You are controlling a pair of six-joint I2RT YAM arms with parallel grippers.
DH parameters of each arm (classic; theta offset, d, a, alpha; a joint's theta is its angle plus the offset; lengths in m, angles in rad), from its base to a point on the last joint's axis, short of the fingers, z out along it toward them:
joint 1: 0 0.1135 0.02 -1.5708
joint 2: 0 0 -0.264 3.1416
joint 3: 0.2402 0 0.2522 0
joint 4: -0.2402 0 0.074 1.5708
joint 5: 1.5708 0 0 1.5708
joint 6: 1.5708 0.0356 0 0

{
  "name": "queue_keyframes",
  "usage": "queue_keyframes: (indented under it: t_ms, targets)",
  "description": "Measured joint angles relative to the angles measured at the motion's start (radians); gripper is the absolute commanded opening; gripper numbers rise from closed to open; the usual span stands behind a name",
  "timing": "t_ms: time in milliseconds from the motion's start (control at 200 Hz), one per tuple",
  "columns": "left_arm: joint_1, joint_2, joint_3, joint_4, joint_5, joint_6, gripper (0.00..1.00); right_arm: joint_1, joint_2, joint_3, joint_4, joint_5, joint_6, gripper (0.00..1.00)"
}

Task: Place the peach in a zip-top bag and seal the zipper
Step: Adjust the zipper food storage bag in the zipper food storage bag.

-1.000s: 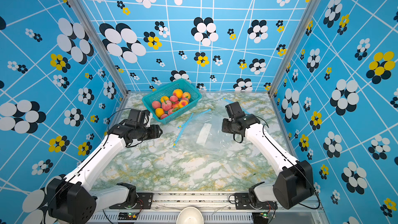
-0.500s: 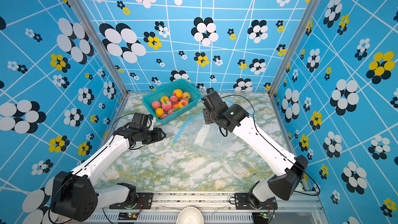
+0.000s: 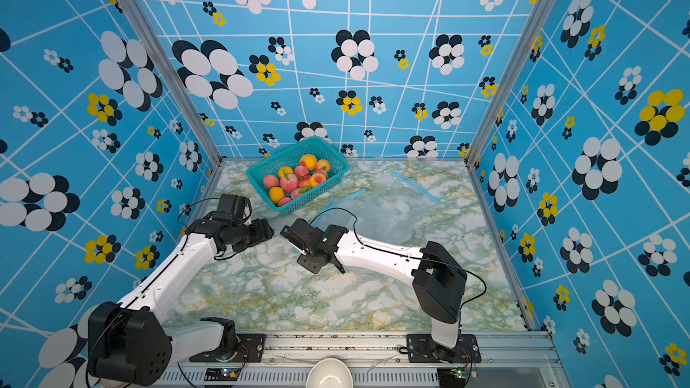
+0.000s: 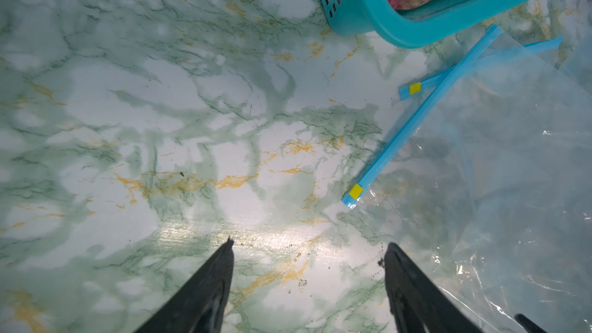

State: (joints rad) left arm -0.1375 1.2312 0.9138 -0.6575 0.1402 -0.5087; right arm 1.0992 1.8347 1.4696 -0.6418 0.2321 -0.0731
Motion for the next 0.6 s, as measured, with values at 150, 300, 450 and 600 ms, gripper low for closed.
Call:
queue_keyframes:
  t_ms: [150,300,450,600]
  targets:
    - [0.000,-0.013,0.000,-0.018,-0.002,0.005,0.80,0.000,0.014,-0.007,0.000,0.043,-0.067,0.64]
    - [0.000,-0.013,0.000,-0.024,0.000,0.007,0.81,0.001,0.056,-0.007,-0.005,0.064,-0.105,0.65]
    - [0.000,-0.013,0.000,-0.024,0.009,0.006,0.81,0.004,0.104,-0.008,-0.017,0.079,-0.118,0.65]
    - [0.000,-0.012,0.007,-0.024,0.010,0.006,0.82,0.007,0.111,-0.022,-0.022,0.138,-0.120,0.60]
